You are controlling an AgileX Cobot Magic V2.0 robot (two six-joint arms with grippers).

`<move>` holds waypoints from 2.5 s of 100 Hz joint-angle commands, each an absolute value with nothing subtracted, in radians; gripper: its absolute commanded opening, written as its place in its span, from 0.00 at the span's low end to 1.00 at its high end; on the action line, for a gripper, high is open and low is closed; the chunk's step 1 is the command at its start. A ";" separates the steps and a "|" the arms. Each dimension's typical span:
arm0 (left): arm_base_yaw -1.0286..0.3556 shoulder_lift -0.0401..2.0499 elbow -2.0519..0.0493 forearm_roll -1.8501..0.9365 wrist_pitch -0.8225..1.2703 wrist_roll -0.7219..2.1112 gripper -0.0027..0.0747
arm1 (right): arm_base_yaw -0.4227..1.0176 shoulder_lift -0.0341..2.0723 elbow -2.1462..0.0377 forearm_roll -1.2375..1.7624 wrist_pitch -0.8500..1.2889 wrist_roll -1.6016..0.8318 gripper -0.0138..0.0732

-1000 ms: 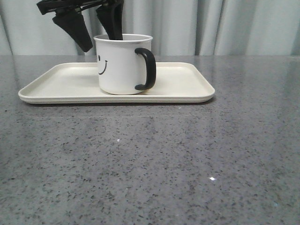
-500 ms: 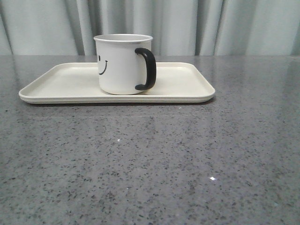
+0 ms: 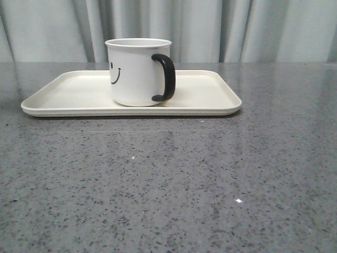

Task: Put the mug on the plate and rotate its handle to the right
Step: 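Withdraw the left gripper upward away from the mug, then lower the right gripper into the mug's rim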

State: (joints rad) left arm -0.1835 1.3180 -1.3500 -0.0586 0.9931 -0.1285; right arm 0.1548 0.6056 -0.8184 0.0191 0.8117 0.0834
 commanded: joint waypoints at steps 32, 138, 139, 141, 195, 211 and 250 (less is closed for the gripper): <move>-0.079 0.893 -0.890 -0.062 0.801 -0.137 0.63 | 0.149 0.615 -0.851 0.016 0.741 0.080 0.85; -0.079 0.620 -0.708 -0.069 0.780 -0.139 0.63 | 0.412 1.200 -1.234 0.299 0.626 -0.145 0.85; -0.079 0.620 -0.708 -0.069 0.780 -0.139 0.63 | 0.418 1.216 -1.247 0.299 0.626 -0.145 0.85; -0.079 0.620 -0.708 -0.069 0.780 -0.139 0.63 | 0.424 1.240 -1.266 0.299 0.626 -0.145 0.85; -0.079 0.620 -0.708 -0.069 0.780 -0.139 0.63 | 0.517 1.705 -1.679 0.298 0.701 -0.131 0.85; -0.079 0.620 -0.708 -0.069 0.784 -0.139 0.63 | 0.517 1.774 -1.716 0.298 0.730 -0.115 0.85; -0.079 0.620 -0.708 -0.069 0.787 -0.139 0.63 | 0.517 1.833 -1.720 0.298 0.715 -0.106 0.82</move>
State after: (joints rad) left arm -0.0818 0.6207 -0.6832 -0.0580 0.8480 -0.1307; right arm 0.5187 1.8877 -1.6853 0.2878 0.7730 -0.1067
